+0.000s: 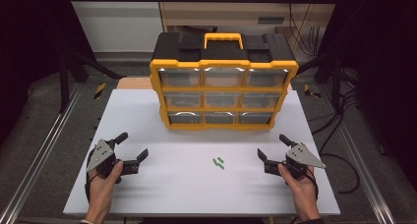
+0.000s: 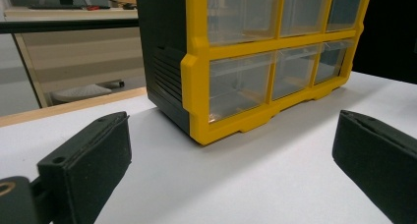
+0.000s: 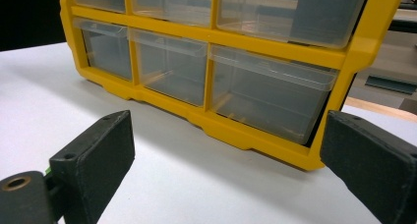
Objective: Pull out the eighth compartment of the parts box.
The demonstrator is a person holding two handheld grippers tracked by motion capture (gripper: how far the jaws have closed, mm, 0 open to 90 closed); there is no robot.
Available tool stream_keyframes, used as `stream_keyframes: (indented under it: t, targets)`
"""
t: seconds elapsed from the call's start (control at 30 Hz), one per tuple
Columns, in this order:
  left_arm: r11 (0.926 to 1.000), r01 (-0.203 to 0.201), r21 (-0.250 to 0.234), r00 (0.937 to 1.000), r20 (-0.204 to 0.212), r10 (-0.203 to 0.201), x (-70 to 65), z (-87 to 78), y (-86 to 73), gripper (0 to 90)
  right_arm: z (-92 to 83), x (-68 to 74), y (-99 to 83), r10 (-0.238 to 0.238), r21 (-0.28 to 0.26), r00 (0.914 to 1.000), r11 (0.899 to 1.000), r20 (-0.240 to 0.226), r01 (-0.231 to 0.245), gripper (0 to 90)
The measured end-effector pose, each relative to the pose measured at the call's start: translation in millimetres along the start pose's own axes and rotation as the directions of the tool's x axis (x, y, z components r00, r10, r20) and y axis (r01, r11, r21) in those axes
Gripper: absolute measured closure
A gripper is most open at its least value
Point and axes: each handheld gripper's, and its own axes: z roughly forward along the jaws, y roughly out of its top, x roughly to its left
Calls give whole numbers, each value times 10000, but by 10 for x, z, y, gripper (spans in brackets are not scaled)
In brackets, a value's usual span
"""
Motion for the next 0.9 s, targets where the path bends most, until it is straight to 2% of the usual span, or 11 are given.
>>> stream_keyframes:
  t: [0.6,0.9]
  targets:
    - [10000,-19,41,10000,-48,19,9,0,-8,8,9,3,-8,-129,85,9999,9999,21,129,76]
    - [10000,-41,45,10000,-85,42,2,-3,-3,8,36,48,-9,-615,505,9981,9969,90,610,60]
